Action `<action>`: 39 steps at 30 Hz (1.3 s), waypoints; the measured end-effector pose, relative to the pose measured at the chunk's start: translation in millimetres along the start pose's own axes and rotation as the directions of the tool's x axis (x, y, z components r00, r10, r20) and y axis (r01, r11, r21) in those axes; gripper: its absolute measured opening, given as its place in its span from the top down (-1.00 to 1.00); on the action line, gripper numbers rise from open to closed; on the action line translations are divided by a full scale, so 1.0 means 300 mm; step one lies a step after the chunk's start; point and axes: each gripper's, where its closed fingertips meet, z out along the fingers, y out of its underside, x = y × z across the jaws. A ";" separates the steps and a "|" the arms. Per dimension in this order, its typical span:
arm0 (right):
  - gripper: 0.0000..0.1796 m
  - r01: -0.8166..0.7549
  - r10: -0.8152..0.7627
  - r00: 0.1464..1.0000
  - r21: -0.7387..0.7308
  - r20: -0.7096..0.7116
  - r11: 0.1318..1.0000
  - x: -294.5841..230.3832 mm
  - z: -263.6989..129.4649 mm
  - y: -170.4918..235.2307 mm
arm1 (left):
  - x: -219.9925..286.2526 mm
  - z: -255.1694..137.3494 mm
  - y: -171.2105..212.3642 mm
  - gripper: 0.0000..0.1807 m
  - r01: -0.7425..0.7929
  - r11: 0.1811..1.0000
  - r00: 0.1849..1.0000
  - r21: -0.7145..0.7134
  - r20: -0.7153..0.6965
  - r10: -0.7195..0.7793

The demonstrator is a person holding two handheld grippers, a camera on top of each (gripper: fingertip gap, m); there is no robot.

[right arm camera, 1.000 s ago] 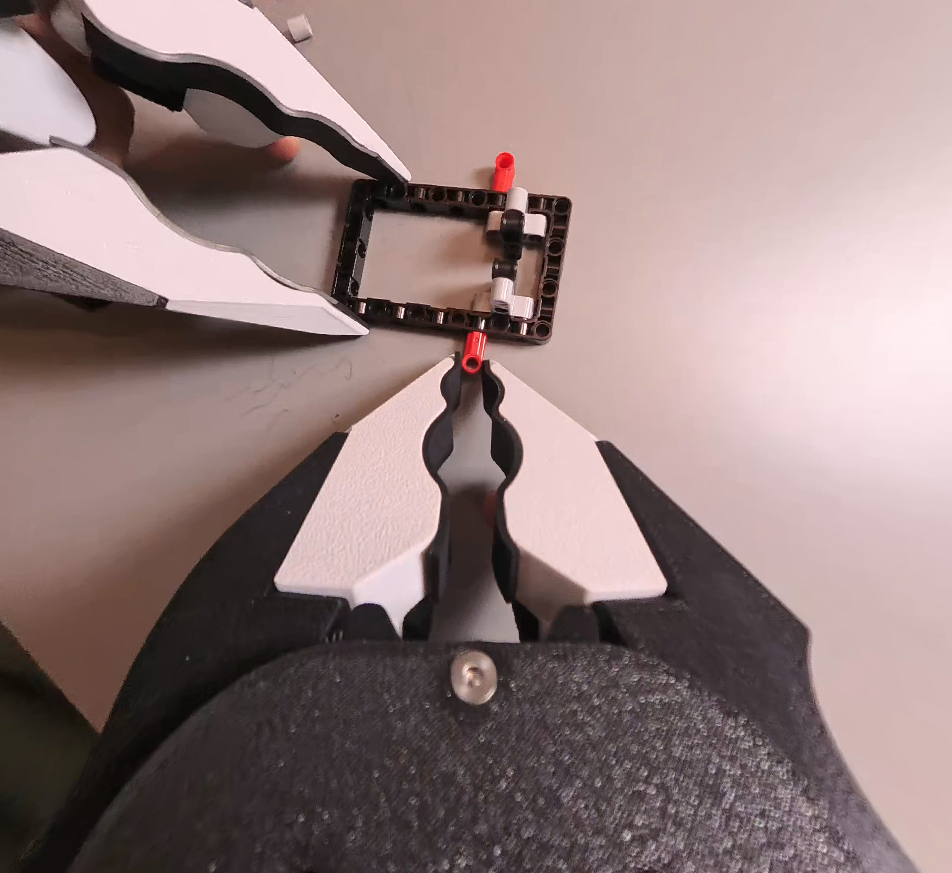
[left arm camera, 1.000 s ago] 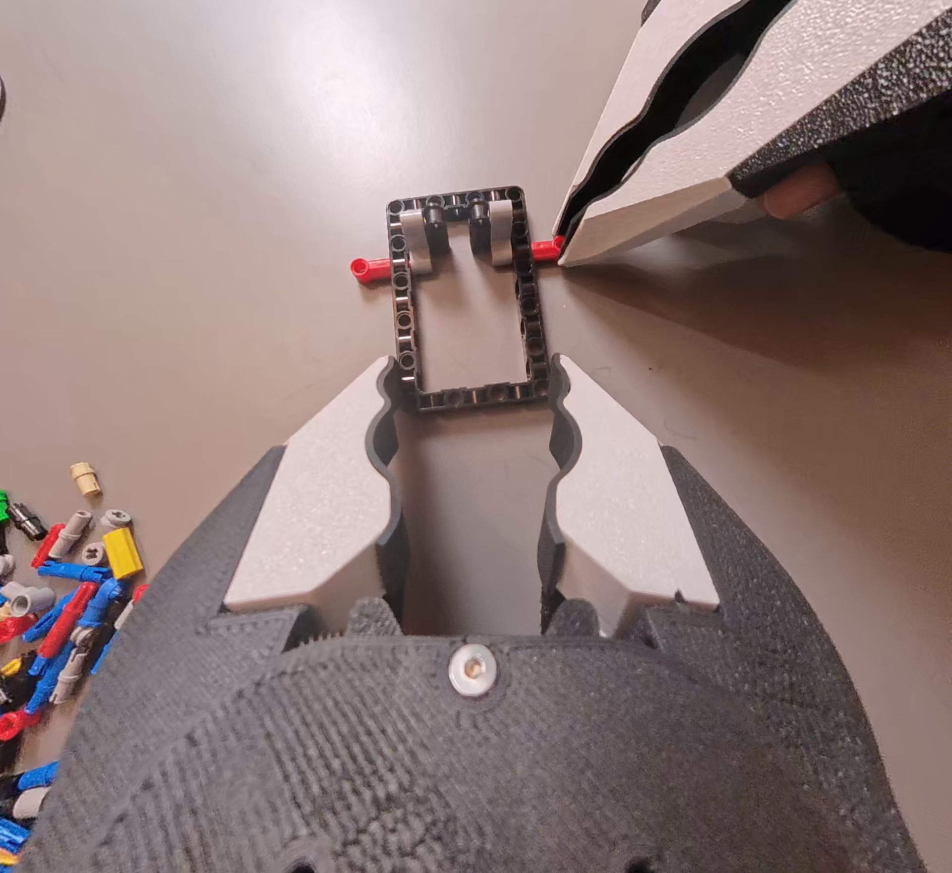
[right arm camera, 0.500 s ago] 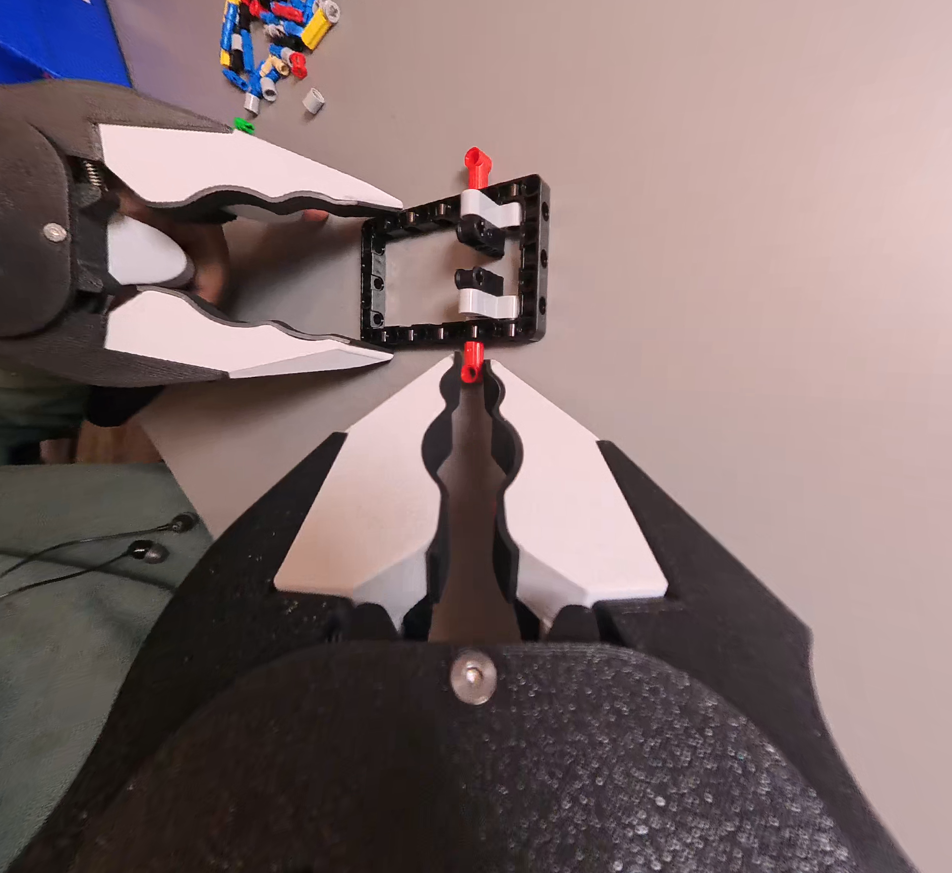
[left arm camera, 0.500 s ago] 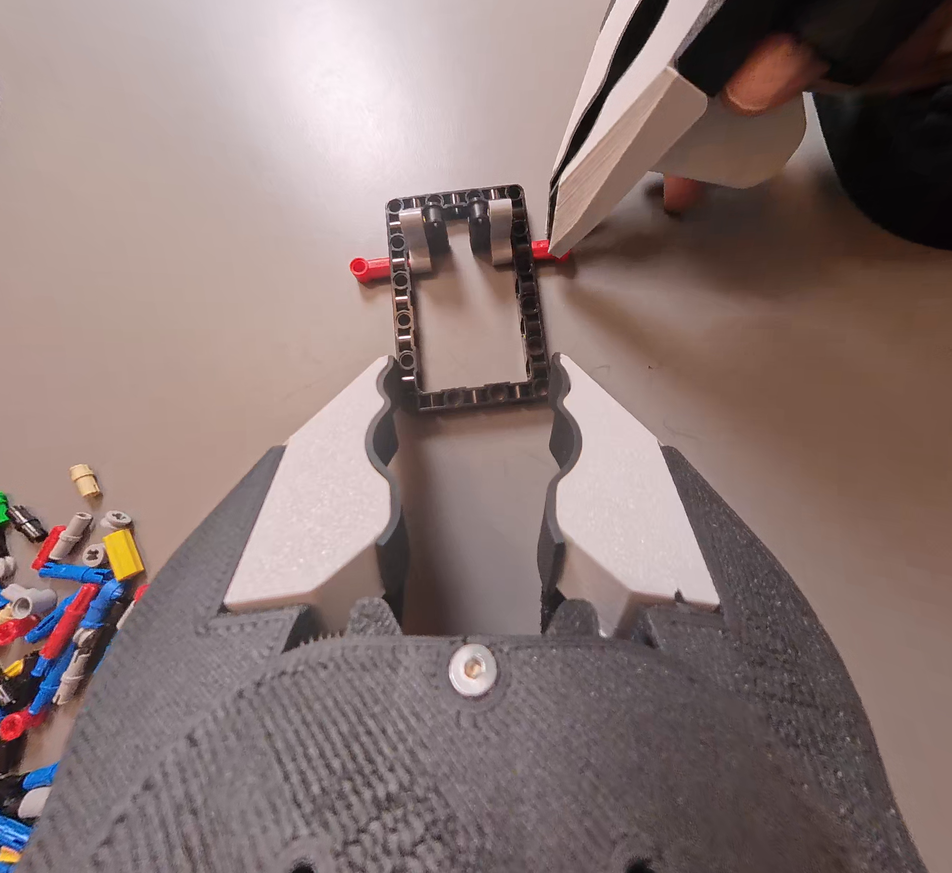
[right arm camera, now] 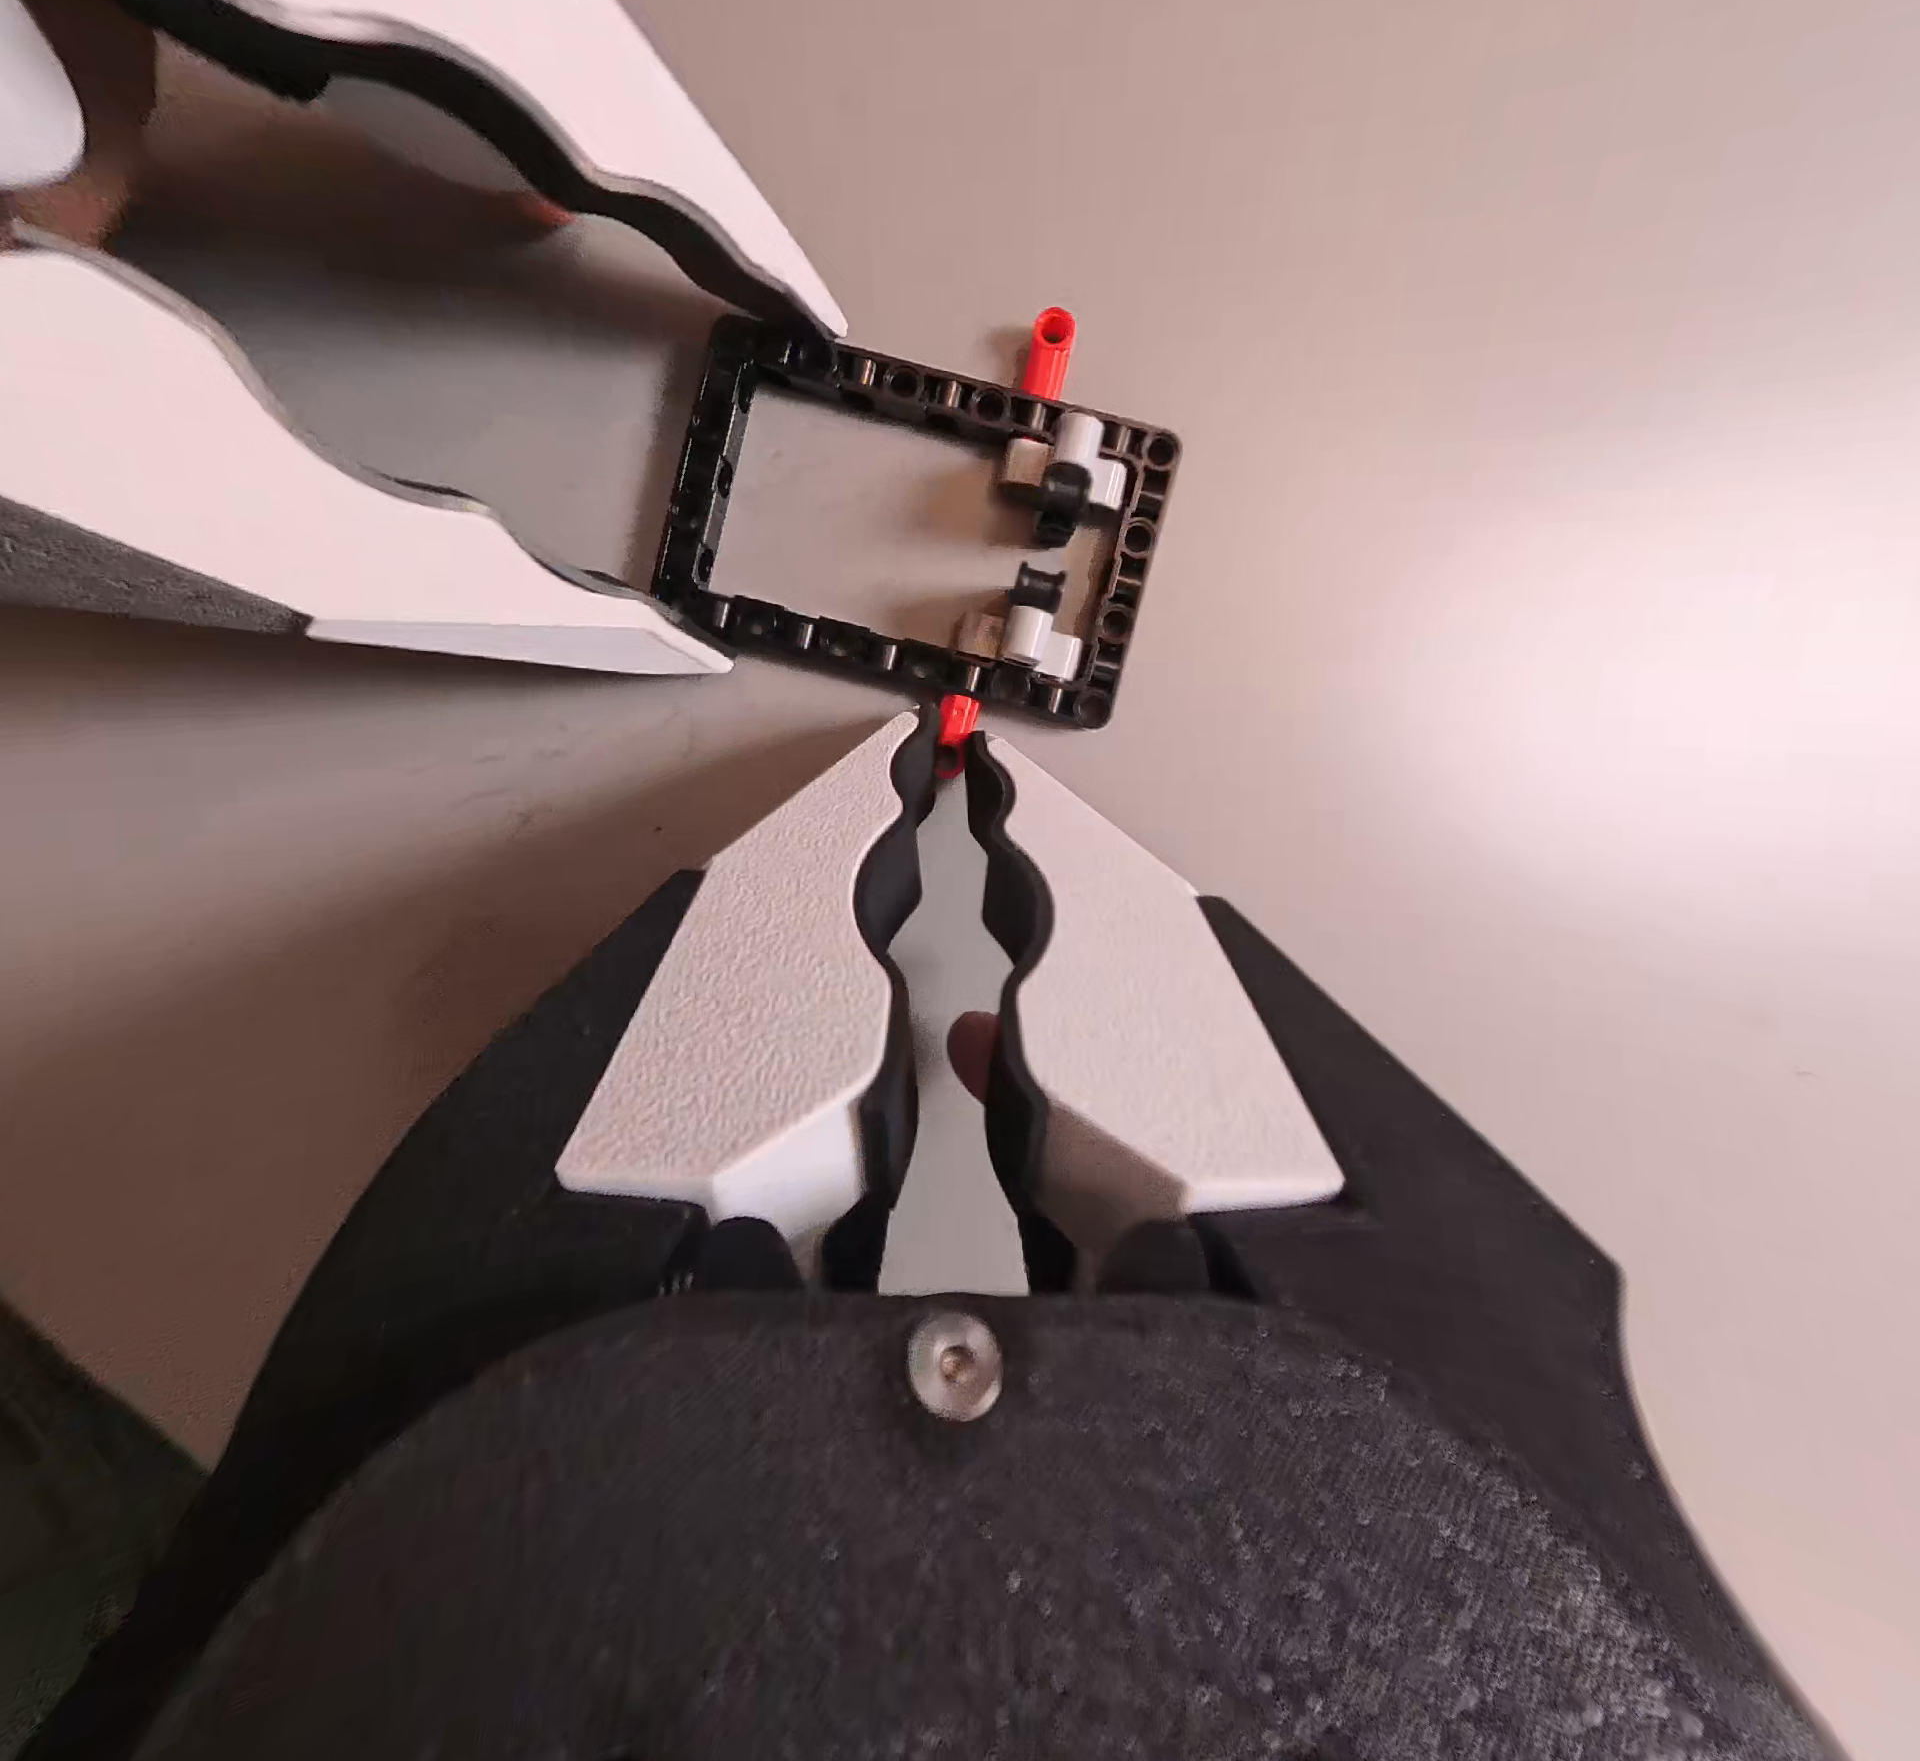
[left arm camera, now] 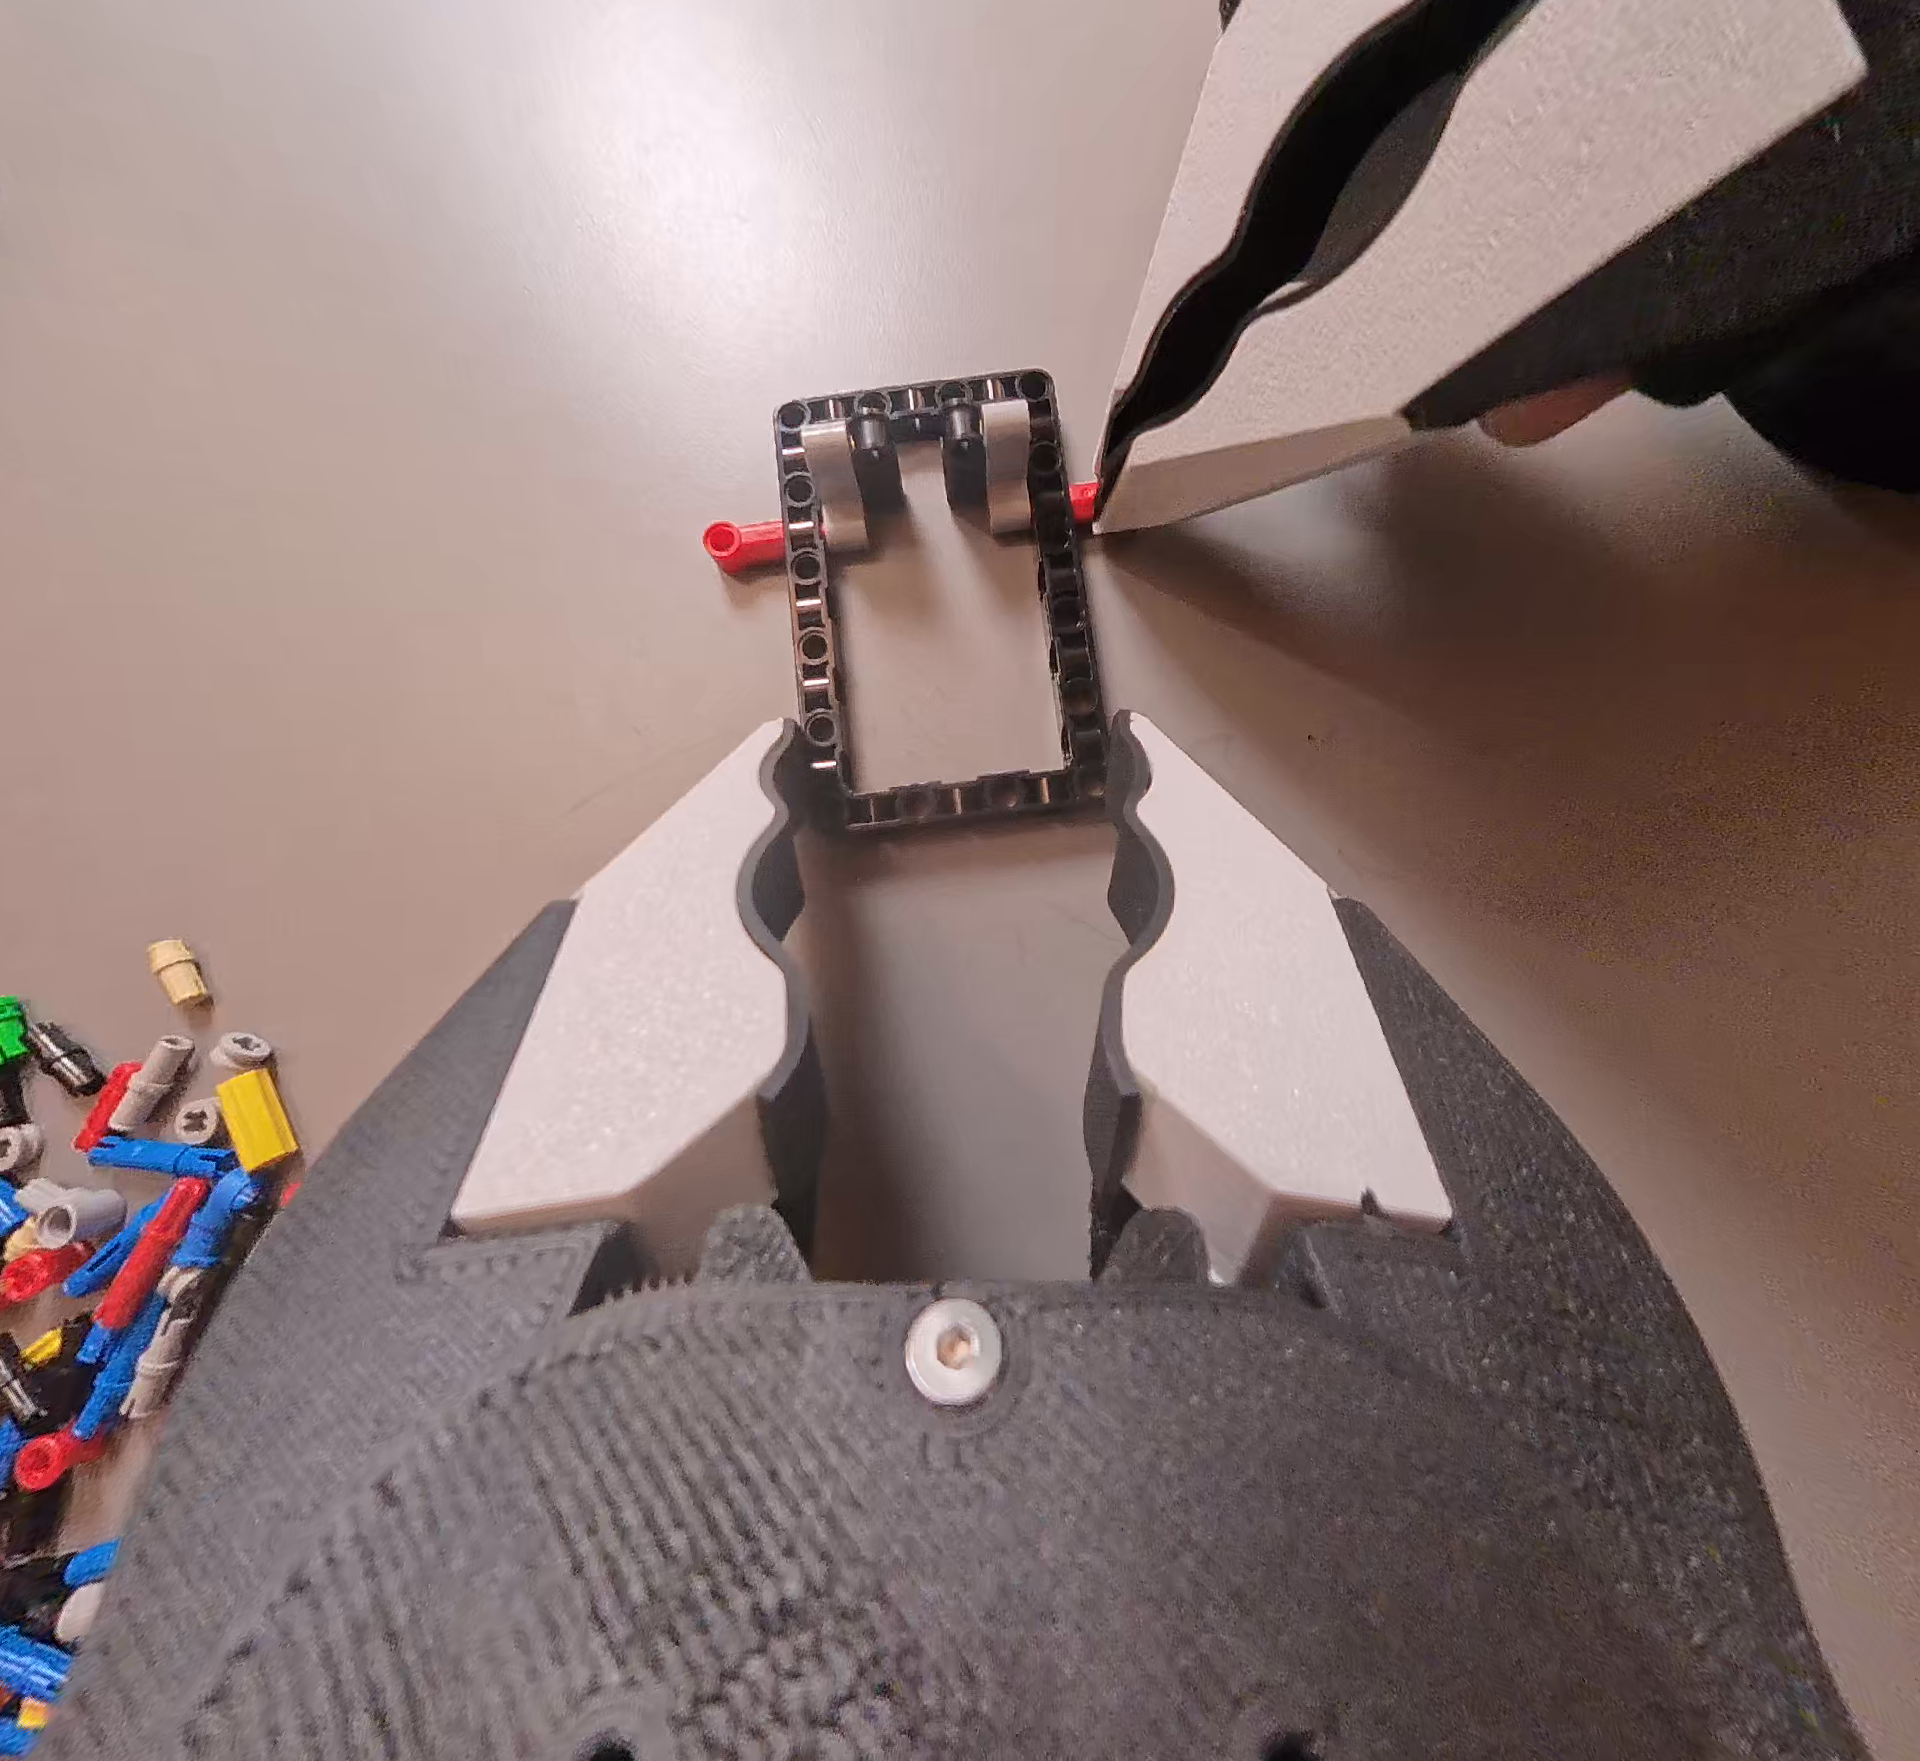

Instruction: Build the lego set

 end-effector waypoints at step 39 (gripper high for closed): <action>0.71 0.246 -0.317 0.941 0.403 0.117 0.881 0.112 -0.075 -0.106 | -0.030 -0.042 0.039 0.24 -0.178 0.974 0.960 0.137 -0.194 0.203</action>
